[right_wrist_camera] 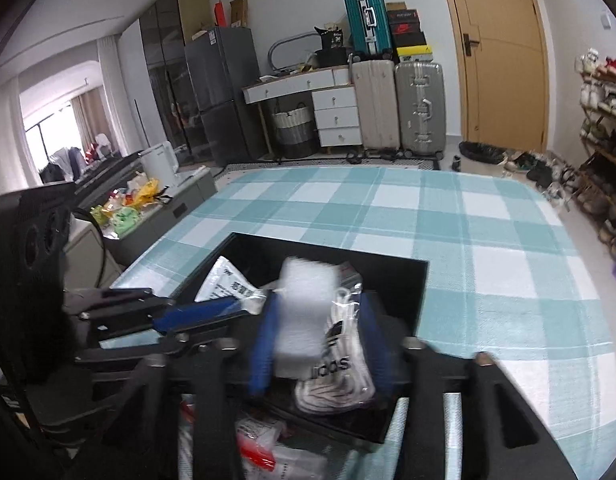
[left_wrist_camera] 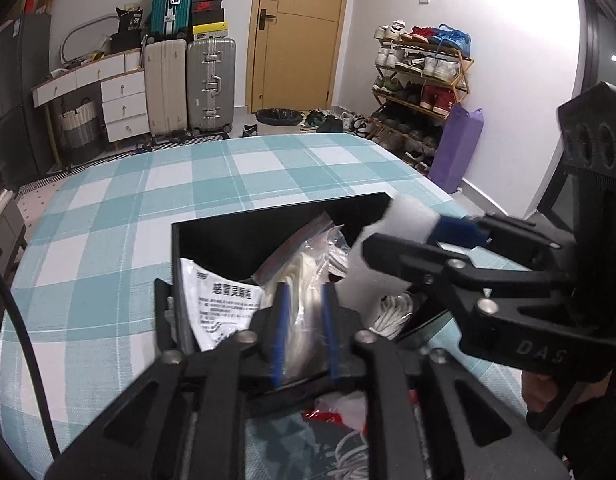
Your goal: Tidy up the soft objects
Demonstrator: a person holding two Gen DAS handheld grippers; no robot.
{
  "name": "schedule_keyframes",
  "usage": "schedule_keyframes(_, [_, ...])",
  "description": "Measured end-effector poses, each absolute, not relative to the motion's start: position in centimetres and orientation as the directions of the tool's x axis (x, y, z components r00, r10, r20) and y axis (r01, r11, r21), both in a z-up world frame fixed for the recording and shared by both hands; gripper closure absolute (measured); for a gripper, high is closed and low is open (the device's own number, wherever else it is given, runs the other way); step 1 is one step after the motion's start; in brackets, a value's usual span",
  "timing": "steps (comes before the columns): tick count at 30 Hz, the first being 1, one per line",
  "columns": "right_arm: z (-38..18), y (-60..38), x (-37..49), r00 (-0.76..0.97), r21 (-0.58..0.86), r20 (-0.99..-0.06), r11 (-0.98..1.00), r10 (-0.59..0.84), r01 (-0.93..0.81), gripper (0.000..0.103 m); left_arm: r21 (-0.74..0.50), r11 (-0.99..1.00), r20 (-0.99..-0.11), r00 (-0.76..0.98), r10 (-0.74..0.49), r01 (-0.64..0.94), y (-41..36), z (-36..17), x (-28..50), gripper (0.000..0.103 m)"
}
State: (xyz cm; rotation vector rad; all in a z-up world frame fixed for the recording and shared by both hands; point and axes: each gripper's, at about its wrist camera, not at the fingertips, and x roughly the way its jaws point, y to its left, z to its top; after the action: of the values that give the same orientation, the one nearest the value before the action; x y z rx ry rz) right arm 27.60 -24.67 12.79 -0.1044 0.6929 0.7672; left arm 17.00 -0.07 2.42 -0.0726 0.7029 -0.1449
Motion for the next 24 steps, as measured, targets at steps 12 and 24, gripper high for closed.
schedule_keyframes(12, [14.2, -27.0, 26.2, 0.600, 0.061, -0.590, 0.770, 0.541, -0.635, 0.011, -0.085, 0.991, -0.624, 0.770, -0.132, 0.101, 0.4, 3.5, 14.3, 0.009])
schedule_keyframes(24, [14.2, -29.4, 22.3, 0.550, 0.072, -0.619, 0.738, 0.561, -0.671, 0.001, -0.087, 0.996, -0.591, 0.802, -0.081, 0.036, 1.8, 4.9, 9.5, 0.000])
